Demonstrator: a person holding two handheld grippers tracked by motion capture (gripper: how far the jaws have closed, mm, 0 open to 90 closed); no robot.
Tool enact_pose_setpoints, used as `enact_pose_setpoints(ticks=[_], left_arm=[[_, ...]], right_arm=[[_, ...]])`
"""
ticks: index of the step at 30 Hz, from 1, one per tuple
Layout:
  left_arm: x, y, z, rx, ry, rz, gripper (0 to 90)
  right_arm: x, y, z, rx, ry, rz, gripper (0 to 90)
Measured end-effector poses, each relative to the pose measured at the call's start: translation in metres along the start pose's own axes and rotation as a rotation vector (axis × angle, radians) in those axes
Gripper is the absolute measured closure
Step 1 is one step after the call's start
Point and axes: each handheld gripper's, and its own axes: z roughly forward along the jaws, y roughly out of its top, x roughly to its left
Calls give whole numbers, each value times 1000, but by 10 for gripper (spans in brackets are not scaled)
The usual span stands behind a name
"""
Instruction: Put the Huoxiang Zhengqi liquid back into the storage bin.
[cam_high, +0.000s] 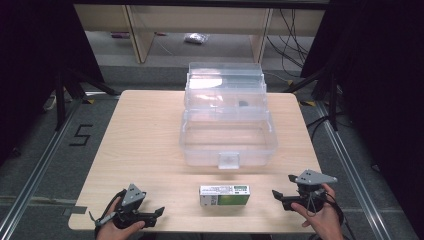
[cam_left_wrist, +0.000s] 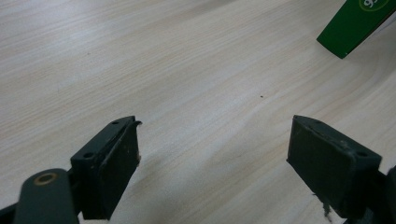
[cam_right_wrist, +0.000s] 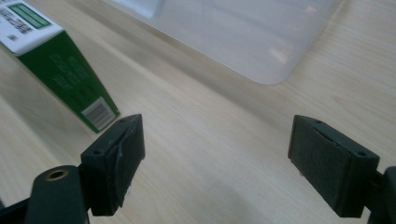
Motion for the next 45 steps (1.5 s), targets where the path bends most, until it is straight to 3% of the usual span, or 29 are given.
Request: enact_pose_setpoints(ticks=[2, 7, 10, 11, 12, 20, 21, 25, 27, 31, 34, 40, 42, 44, 45], left_arm=[[0, -1, 0, -12, -4, 4, 160], [-1, 0, -1, -4, -4, 2, 160], [-2, 0, 0, -9, -4, -4, 160], [-1, 1, -1, 1, -13, 8, 160], [-1, 0, -1, -5, -9, 8, 160], [-1, 0, -1, -5, 1, 8, 161], [-1, 1, -1, -7, 1, 5, 160], [0, 0, -2, -4, -9, 14, 160], [0, 1, -2, -3, -6, 16, 161], [0, 0, -1, -5, -2, 9, 160], [-1, 1, -1, -7, -3, 5, 160], [0, 1, -3, 4, -7, 17, 160], [0, 0, -2, 0, -4, 12, 161], [1, 1, -2, 7, 4, 23, 160], [0, 0, -1, -8, 2, 8, 160]], right_arm=[[5, 5, -3, 13, 19, 15, 199], [10, 17, -8, 12, 45, -73, 203], [14, 21, -10, 16, 57, -83, 206], [17, 26, -10, 24, 78, -118, 205], [19, 27, -11, 31, 75, -112, 205], [33, 46, -11, 56, 111, -204, 201], [38, 52, -9, 61, 119, -234, 193], [46, 63, -6, 57, 131, -273, 180], [51, 68, -4, 73, 137, -267, 177], [58, 75, 1, 96, 156, -318, 169], [61, 77, 4, 96, 161, -325, 165], [72, 86, 17, 136, 176, -389, 174], [77, 89, 20, 165, 194, -381, 184], [81, 93, 24, 173, 204, -404, 187], [83, 95, 26, 186, 204, -415, 188]])
